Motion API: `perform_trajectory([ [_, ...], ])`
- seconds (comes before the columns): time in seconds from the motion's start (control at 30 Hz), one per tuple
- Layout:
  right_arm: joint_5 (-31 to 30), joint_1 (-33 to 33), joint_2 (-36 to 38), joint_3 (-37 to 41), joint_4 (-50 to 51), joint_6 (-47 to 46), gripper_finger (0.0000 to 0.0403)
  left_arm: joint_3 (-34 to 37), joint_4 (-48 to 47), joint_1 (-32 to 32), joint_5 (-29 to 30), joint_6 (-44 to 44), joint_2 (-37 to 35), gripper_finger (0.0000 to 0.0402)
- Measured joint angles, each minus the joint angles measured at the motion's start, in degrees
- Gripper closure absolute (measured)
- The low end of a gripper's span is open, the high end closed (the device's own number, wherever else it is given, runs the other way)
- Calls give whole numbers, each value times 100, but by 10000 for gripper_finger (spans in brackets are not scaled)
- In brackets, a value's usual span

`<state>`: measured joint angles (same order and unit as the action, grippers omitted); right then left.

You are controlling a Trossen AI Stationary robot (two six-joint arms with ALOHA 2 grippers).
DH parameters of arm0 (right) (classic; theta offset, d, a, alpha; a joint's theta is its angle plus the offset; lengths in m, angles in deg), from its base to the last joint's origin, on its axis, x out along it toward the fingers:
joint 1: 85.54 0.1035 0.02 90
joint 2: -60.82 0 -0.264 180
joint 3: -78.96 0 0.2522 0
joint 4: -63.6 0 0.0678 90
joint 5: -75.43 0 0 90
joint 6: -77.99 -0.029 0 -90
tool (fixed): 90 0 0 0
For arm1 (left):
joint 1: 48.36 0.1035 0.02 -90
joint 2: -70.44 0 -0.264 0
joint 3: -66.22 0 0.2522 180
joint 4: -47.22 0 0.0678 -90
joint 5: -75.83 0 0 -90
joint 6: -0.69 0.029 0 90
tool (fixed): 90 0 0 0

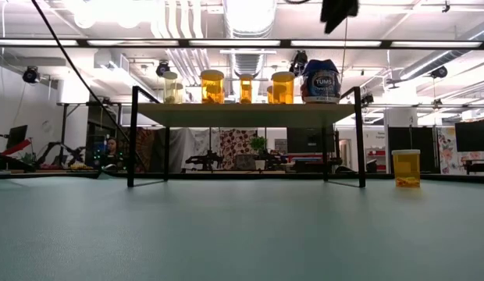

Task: Pick and place medicine bottles onto shelf by color
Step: Put the big orange pill bottle on the shelf

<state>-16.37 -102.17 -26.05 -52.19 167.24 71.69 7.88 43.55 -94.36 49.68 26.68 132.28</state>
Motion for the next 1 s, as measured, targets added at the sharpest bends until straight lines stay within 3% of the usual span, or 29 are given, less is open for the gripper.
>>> perform_trajectory([
  [0.3,-1436,709,1074,671,-21,-1722,199,-2,341,0,-92,-34,0,132],
  [0.43,-1480,738,1462,991,17,-2696,210,-2,537,2,-94,-12,0,132],
  [0.7,-1488,711,2031,1909,15,-3783,233,-24,599,0,-98,64,0,132],
  [1.0,-1490,712,2423,3209,10,-5037,223,-39,620,2,-85,733,-15,132],
])
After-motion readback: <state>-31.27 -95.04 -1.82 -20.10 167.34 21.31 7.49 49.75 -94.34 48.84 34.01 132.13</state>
